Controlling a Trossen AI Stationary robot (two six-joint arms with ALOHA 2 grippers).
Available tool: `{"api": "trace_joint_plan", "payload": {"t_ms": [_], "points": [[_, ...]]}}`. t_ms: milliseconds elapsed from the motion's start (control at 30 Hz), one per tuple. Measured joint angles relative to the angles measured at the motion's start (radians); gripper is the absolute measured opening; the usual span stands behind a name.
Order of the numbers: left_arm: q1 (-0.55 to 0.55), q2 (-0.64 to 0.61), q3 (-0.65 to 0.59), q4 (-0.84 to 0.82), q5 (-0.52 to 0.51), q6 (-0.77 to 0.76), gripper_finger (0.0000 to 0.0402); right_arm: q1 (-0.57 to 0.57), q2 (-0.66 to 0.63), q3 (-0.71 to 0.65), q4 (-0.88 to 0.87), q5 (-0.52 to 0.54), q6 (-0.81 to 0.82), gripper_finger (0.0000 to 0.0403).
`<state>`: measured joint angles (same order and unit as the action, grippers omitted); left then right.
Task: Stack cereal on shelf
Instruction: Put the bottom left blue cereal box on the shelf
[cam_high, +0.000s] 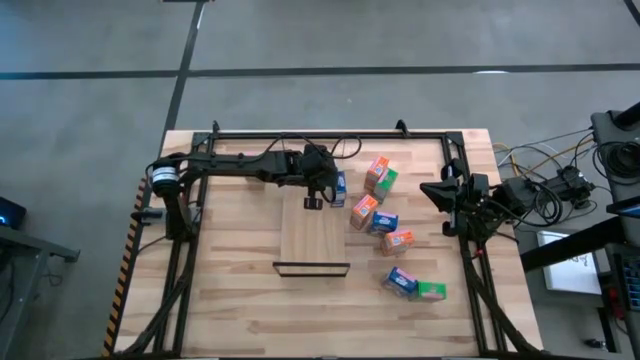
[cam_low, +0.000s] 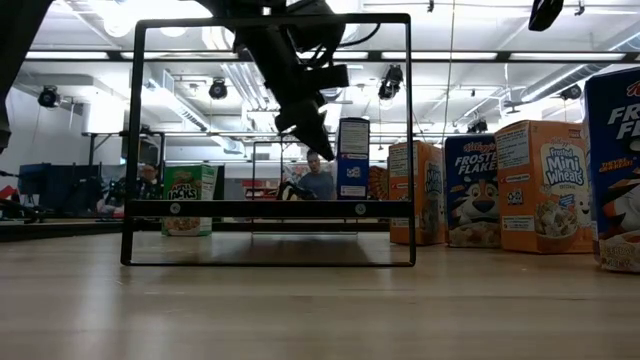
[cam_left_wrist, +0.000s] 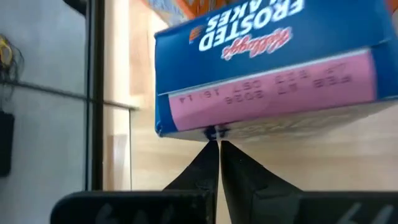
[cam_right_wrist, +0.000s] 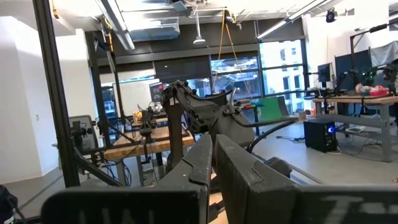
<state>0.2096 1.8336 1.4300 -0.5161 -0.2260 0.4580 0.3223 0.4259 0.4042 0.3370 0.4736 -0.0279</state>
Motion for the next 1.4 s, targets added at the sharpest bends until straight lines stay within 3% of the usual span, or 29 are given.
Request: {"api": "trace_joint_plan", "payload": {"t_ms": [200, 467, 567, 700, 767, 967, 1167, 1400], "points": [[0.011, 0.000, 0.000, 0.015, -0.006, 0.022, 0.0000, 0.000, 0.000, 0.000, 0.000, 0.000, 0.001, 0.0012], [-0.002, -0.026, 0.000, -0.122, -0.060, -0.056, 0.0000, 0.000, 0.000, 0.000, -0.003, 0.000, 0.000, 0.0012], [-0.018, -0.053, 0.000, -0.172, 0.066, -0.086, 0.0000, 0.000, 0.000, 0.000, -0.003, 0.000, -0.001, 0.0012], [-0.040, -0.083, 0.000, -0.173, 0.396, -0.083, 0.0000, 0.000, 0.000, 0.000, -0.004, 0.000, -0.001, 0.0012], [-0.054, -0.085, 0.000, -0.121, 0.483, -0.087, 0.0000, 0.000, 0.000, 0.000, -0.003, 0.000, 0.000, 0.0012], [-0.077, -0.055, 0.000, 0.006, 0.429, -0.103, 0.0000, 0.000, 0.000, 0.000, -0.003, 0.000, 0.001, 0.0012], [-0.076, -0.038, 0.000, 0.028, 0.277, -0.128, 0.0000, 0.000, 0.000, 0.000, -0.005, 0.000, 0.000, 0.0012], [-0.076, -0.037, 0.000, 0.052, 0.198, -0.142, 0.0000, 0.000, 0.000, 0.000, -0.005, 0.000, 0.000, 0.0012]]}}
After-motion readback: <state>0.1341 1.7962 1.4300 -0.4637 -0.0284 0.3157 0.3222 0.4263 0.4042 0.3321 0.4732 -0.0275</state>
